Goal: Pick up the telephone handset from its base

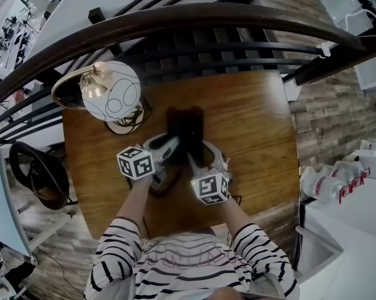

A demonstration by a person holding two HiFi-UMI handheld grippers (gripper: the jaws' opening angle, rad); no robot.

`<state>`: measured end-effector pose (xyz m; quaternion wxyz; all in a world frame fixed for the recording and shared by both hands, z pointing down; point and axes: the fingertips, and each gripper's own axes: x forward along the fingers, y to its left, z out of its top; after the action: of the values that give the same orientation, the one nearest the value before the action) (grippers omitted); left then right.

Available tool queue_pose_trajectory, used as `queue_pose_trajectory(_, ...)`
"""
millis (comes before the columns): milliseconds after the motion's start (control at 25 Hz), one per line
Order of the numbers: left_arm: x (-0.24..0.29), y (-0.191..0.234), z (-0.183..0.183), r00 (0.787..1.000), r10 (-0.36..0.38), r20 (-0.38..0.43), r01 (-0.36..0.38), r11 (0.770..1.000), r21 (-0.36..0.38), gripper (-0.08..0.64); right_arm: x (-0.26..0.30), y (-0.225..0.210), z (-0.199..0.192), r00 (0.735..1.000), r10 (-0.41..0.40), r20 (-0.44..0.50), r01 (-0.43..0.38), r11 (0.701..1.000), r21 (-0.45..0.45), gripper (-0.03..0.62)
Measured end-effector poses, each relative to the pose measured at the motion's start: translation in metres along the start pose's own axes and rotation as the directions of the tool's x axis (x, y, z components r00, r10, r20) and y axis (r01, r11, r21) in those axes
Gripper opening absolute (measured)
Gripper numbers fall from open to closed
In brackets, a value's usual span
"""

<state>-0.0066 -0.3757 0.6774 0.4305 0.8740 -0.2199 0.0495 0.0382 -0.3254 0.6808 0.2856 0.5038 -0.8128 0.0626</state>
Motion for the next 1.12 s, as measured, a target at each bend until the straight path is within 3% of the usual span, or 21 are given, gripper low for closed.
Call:
queue_pose_trajectory(400, -0.002, -0.002, 0.001, 1.0, 0.025, 0.004, -0.025, 0.998, -0.053, 0.098, 0.0, 0.0, 0.0, 1.0, -0.001, -0.014, 0.001, 1.0, 0.006, 0.202)
queue_pose_trajectory(680, -0.01, -0.013, 0.008, 0.997, -0.059, 0.054, 0.068, 0.981, -0.18, 0.086, -0.002, -0.001, 0.0, 1.0, -0.007, -0.015, 0.007, 1.0, 0.011, 0.204)
queue_pose_trajectory(1120, -0.023, -0.03, 0.006, 0.996, -0.07, 0.046, 0.076, 0.987, -0.138, 0.074, -0.004, -0.001, 0.001, 1.0, 0.001, -0.027, 0.0, 0.999, 0.043, 0.202)
